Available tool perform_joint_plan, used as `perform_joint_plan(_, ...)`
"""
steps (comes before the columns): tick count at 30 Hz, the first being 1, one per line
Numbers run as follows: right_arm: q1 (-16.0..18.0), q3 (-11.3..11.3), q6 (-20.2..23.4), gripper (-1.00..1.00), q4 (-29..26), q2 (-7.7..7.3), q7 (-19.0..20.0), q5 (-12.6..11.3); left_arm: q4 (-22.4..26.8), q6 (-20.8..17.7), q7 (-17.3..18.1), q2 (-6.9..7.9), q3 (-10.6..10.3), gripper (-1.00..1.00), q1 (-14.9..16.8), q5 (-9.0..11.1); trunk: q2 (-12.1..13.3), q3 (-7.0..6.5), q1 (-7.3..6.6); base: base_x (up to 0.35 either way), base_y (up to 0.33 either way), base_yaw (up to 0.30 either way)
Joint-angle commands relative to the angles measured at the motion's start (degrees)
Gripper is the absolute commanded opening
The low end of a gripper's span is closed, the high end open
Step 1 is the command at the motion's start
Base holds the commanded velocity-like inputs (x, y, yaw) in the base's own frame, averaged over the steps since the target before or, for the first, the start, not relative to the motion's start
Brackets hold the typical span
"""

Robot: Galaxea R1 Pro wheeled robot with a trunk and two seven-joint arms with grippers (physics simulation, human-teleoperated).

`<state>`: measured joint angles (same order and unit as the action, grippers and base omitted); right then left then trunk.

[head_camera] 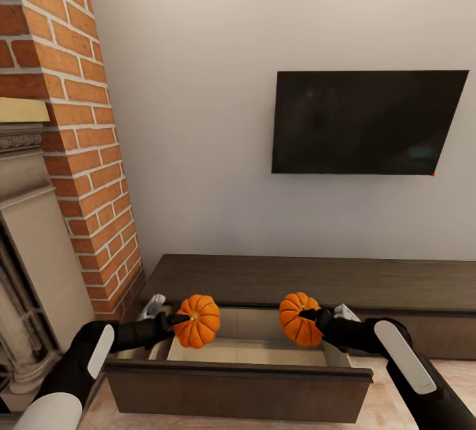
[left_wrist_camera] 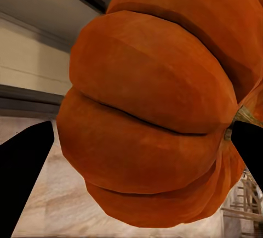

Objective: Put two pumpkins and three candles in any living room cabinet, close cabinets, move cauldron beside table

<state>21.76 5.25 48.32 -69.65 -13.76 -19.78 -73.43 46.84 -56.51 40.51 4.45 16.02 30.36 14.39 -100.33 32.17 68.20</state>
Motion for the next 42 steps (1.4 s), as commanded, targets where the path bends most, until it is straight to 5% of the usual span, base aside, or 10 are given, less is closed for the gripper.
perform_joint_plan(1, 0.04, 0.23, 0.02, -1.0, -0.35, -0.05, -0.69, -0.22, 0.01, -0.15, 0.31, -0.09, -0.3, -1.0, 0.05, -0.2, -0.03, 0.06, 0.0, 0.0, 0.0, 0.0)
perform_joint_plan(8, 0.05, 3.31, 0.05, -1.0, -3.08, 3.09, -0.9, 5.46, 0.03, -0.04, -0.31, -0.57, -2.01, -1.0, 0.05, -0.21, -0.03, 0.06, 0.0, 0.0, 0.0, 0.0)
perform_joint_plan(13, 0.1, 3.77, 0.18, -1.0, -4.28, 7.18, -0.88, 12.99, 1.33, -0.01, -6.47, -3.54, -2.02, -1.0, 0.05, 0.12, -0.03, 0.06, 0.0, 0.0, 0.0, 0.0)
perform_joint_plan(19, 0.21, 5.62, 0.41, -1.0, -4.4, 9.5, -1.19, 17.19, 3.84, 0.05, -8.27, -4.22, -2.04, -1.0, -0.03, 0.33, -0.03, 0.06, 0.0, 0.0, 0.0, 0.0)
perform_joint_plan(42, 0.28, 6.71, 0.63, -1.0, -3.67, 9.89, -2.8, 18.24, 4.14, 0.26, -8.52, -5.1, -2.22, -1.0, -0.03, -0.18, -0.03, 0.06, 0.0, 0.071, -0.037, 0.0)
